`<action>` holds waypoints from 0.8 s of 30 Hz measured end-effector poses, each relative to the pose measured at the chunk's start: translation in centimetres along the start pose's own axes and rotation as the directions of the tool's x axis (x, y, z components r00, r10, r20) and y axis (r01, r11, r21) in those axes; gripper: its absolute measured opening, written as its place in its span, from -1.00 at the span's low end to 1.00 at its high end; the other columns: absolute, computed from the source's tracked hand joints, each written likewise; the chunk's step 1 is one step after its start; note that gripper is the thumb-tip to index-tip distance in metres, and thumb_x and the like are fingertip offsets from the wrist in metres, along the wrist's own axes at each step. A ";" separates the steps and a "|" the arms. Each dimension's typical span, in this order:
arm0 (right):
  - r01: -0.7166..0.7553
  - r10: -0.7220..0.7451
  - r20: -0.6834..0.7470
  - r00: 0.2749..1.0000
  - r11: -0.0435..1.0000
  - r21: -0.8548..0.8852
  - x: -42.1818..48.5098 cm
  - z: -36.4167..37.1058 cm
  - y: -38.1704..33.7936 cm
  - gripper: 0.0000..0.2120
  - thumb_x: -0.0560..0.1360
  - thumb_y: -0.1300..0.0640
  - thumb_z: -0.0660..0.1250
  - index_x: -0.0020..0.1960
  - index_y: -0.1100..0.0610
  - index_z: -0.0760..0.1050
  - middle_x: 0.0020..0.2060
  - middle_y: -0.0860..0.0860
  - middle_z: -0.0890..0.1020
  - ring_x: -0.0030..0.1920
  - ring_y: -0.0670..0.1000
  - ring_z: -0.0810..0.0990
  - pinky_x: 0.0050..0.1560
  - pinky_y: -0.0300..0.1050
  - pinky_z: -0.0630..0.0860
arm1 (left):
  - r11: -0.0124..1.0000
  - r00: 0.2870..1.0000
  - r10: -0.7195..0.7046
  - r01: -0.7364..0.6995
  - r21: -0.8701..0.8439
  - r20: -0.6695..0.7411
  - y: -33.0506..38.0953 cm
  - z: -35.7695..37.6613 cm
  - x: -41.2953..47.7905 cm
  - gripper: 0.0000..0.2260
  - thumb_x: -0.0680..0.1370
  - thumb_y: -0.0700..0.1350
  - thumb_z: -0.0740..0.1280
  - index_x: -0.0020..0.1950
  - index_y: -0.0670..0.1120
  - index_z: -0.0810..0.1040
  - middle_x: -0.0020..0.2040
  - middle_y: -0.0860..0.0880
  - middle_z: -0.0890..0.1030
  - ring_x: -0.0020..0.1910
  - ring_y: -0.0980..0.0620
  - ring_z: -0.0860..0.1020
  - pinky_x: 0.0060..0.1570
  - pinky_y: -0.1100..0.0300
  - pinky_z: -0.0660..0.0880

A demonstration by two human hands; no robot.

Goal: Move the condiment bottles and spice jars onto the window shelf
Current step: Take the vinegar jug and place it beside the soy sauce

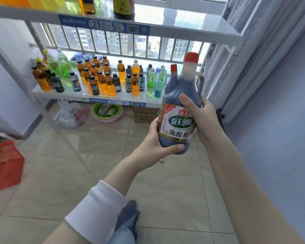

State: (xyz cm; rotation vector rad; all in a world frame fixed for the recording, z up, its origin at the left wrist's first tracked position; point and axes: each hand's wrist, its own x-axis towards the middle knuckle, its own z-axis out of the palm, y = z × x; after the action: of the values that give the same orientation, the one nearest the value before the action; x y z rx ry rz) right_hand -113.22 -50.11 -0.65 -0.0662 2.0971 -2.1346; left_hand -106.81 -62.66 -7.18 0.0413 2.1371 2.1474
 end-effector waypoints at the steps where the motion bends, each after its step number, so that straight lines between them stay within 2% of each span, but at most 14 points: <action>1: 0.005 -0.005 0.005 1.000 1.000 0.003 2.1 0.4 -0.3 -0.42 0.22 -0.08 0.51 0.16 0.08 0.42 0.00 0.08 0.64 -0.06 0.04 0.66 -0.12 -0.15 0.61 | 1.000 1.000 0.010 -0.010 0.002 -0.003 0.3 -1.0 2.0 -0.22 0.36 -0.18 0.50 0.42 -0.02 0.09 0.25 0.02 0.47 0.18 0.17 0.51 0.12 0.19 0.52; 3: 0.022 -0.022 0.009 1.000 1.000 0.014 6.2 1.3 -1.1 -0.55 0.28 -0.04 0.49 0.09 0.04 0.43 0.01 0.10 0.65 -0.07 0.05 0.67 -0.12 -0.13 0.61 | 1.000 1.000 0.026 -0.026 0.000 0.005 1.0 -2.9 5.9 -0.22 0.35 -0.17 0.50 0.42 -0.01 0.10 0.25 0.02 0.47 0.20 0.16 0.50 0.16 0.18 0.49; 5: 0.033 -0.033 0.001 0.999 0.999 0.025 9.8 2.0 -1.9 -0.60 0.29 -0.01 0.49 0.05 0.03 0.45 -0.01 0.09 0.66 -0.10 0.04 0.68 -0.16 -0.15 0.61 | 1.000 1.000 0.021 -0.021 -0.002 0.018 1.6 -4.6 9.4 -0.23 0.35 -0.18 0.50 0.40 -0.01 0.11 0.24 0.03 0.47 0.20 0.17 0.50 0.17 0.19 0.49; 9: 0.057 -0.057 -0.011 0.998 0.998 0.036 16.9 2.9 -3.5 -0.53 0.17 -0.06 0.53 0.01 -0.01 0.45 -0.08 0.03 0.67 -0.17 -0.03 0.69 -0.24 -0.24 0.58 | 0.999 0.999 0.027 -0.028 0.022 0.044 3.1 -7.2 16.7 -0.21 0.36 -0.18 0.50 0.43 -0.05 0.09 0.26 0.03 0.46 0.20 0.19 0.49 0.14 0.26 0.49; 15: 0.078 -0.078 -0.012 0.997 0.996 0.039 27.5 2.3 -3.7 -0.51 0.18 -0.03 0.56 0.03 0.00 0.46 -0.10 -0.01 0.66 -0.18 -0.07 0.69 -0.25 -0.28 0.56 | 1.000 0.999 0.005 -0.007 0.022 0.053 3.6 -9.1 26.8 -0.20 0.37 -0.22 0.48 0.44 -0.04 0.05 0.23 0.10 0.44 0.18 0.24 0.48 0.13 0.28 0.49; 19: 0.115 -0.116 0.033 0.993 0.993 0.034 34.1 1.9 -4.5 -0.57 0.16 -0.04 0.54 -0.05 -0.03 0.46 -0.15 -0.05 0.65 -0.18 -0.07 0.67 -0.25 -0.28 0.57 | 1.000 1.000 -0.001 0.001 0.023 0.003 3.9 -9.7 32.9 -0.20 0.37 -0.17 0.50 0.44 -0.02 0.05 0.28 0.02 0.45 0.22 0.15 0.48 0.20 0.16 0.47; 21: 0.118 -0.120 0.075 0.990 0.992 0.032 37.0 1.8 -5.4 -0.56 0.13 -0.05 0.48 -0.05 -0.04 0.44 -0.13 -0.05 0.64 -0.20 -0.10 0.66 -0.27 -0.30 0.56 | 1.000 1.000 -0.004 0.005 0.030 -0.027 4.6 -10.1 35.5 -0.23 0.38 -0.19 0.49 0.42 -0.02 0.06 0.26 0.01 0.45 0.21 0.15 0.49 0.17 0.21 0.48; 24: 0.141 -0.143 0.143 0.979 0.990 0.024 41.3 2.5 -7.0 -0.53 0.16 -0.03 0.56 -0.01 -0.04 0.44 -0.10 -0.05 0.65 -0.16 -0.08 0.67 -0.25 -0.29 0.57 | 0.996 0.995 0.026 -0.018 0.085 -0.095 6.3 -11.4 39.0 -0.25 0.38 -0.13 0.48 0.40 0.03 0.07 0.25 0.07 0.44 0.20 0.18 0.47 0.14 0.28 0.48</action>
State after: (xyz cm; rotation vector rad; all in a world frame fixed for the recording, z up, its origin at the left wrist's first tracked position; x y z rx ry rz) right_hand -154.22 -58.11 3.40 -0.3687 2.0509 -2.1493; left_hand -147.06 -70.19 -3.27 -0.0315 2.2893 2.1118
